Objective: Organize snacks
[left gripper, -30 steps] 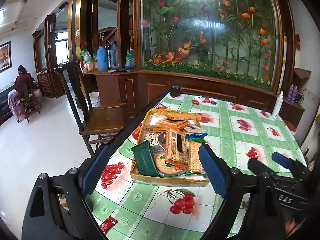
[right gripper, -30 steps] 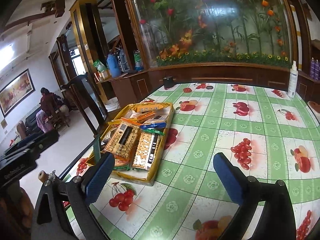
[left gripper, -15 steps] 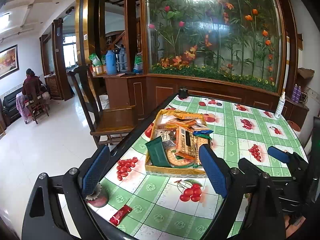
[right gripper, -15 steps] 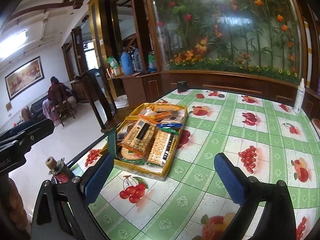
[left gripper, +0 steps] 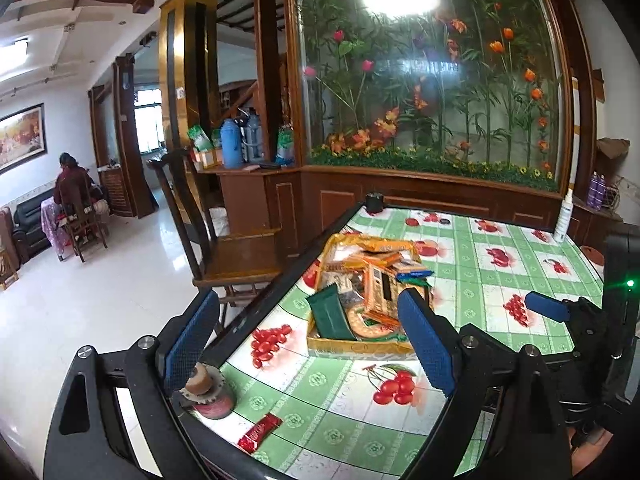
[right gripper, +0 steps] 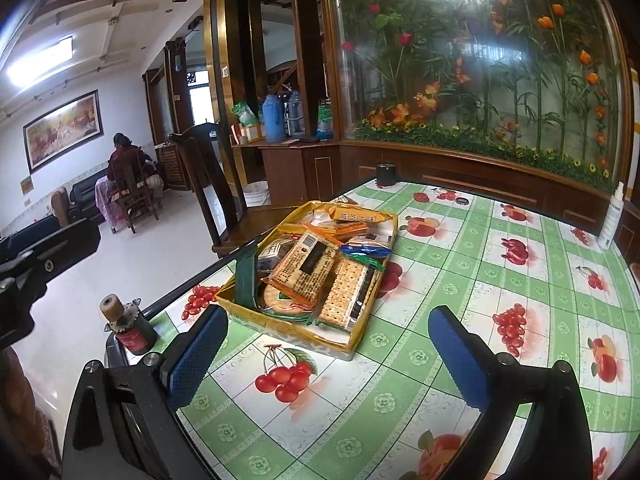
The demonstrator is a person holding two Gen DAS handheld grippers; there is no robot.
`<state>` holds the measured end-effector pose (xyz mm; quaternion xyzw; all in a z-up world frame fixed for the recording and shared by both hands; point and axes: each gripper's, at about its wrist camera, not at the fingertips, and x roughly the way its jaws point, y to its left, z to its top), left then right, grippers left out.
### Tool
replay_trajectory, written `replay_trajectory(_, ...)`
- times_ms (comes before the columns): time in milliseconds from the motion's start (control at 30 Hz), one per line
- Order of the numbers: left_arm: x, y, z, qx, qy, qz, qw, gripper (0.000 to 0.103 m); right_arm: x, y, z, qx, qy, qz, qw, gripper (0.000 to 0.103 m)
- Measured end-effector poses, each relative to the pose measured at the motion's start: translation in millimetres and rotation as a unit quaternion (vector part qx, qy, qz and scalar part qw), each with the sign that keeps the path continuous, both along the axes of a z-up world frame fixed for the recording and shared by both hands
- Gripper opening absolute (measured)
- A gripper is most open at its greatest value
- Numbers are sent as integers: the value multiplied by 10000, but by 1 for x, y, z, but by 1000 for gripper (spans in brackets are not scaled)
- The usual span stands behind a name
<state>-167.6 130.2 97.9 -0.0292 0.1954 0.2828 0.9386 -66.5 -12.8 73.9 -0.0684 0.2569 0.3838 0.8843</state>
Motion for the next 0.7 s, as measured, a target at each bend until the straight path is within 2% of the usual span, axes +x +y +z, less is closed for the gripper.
replay_trajectory(167, -3, 3, 1, 3, 21, 17, 10000, 91, 3, 9, 5, -102, -106, 175, 9997, 101)
replay_trajectory(333, -2, 11, -1, -251, 73, -1, 9997, 91, 9, 23, 22, -170, -334, 417, 9984, 101)
replay_trajectory(700, -2, 17, -3, -299, 144, 83, 9994, 91, 2, 52, 42, -366, -872, 760, 9926, 102)
